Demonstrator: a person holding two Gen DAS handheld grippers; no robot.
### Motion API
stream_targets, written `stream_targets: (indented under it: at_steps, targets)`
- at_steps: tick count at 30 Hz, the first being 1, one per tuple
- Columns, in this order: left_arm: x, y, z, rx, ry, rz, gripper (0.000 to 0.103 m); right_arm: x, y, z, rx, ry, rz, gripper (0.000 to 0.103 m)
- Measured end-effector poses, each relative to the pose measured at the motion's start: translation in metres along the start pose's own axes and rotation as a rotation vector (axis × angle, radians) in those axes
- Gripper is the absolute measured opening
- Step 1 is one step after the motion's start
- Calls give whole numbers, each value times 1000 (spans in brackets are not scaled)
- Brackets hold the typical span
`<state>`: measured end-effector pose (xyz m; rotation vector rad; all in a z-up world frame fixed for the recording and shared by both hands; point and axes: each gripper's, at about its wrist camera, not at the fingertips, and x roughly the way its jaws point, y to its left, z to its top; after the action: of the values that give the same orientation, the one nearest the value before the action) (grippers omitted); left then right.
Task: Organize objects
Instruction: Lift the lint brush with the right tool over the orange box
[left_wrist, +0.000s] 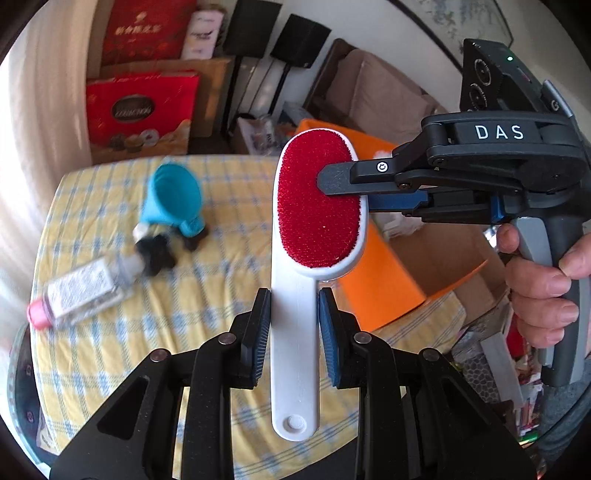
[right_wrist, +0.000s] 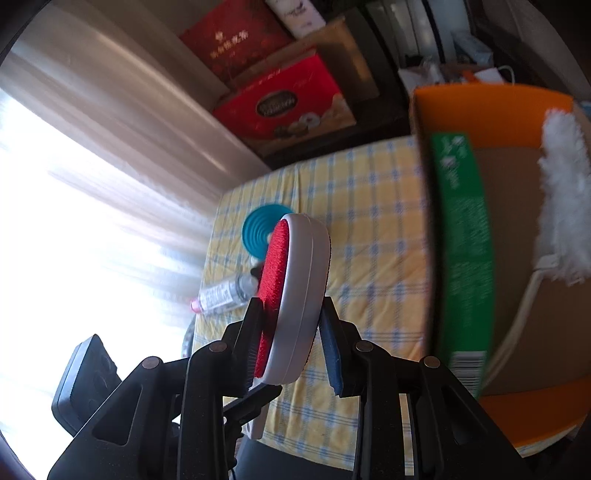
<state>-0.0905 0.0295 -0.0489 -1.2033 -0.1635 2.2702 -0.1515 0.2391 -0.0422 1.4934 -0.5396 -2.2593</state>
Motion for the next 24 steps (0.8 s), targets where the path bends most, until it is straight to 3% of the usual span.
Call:
stream_targets:
  at_steps: [15, 24]
  targets:
    - [41, -81, 63, 83, 16, -77, 24, -87, -58, 37, 74, -118, -73, 30]
    - [83, -118, 80, 122, 60, -77, 24, -100, -105, 50, 131, -125, -121, 30]
